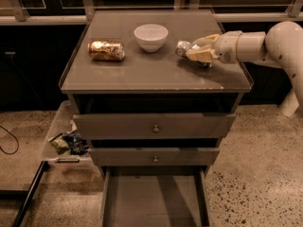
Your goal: Pick redbull can from bottom drawer and place on counter
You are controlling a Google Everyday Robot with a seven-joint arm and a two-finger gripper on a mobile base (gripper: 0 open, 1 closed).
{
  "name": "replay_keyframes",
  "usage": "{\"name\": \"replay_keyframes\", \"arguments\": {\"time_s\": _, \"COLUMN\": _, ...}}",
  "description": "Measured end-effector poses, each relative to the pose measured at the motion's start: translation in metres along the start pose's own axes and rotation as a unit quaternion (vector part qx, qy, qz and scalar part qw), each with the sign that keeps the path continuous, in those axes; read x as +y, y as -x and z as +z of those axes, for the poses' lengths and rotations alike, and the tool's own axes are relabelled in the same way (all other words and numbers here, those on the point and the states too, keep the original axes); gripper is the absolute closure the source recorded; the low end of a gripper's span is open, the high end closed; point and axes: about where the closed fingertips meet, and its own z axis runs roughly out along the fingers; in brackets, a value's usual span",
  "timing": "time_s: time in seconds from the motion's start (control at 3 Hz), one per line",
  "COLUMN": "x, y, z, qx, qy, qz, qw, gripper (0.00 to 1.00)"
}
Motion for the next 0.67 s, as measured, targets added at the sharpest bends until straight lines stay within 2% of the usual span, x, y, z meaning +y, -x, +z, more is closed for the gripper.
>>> {"name": "replay_keyframes", "arguments": {"time_s": 0.33, "x": 0.0039, "y": -0.0095, "z": 0.0077, "qx": 0.01, "qy": 0.016, "qz": 0.012, "qw": 0.9997, "gripper": 1.0}}
{"name": "replay_keyframes", "arguments": {"time_s": 0.67, "x": 0.004, "y": -0.0095, "z": 0.0078, "qx": 0.011, "qy": 0.017, "qz": 0.012, "qw": 0.9997, "gripper": 0.81}}
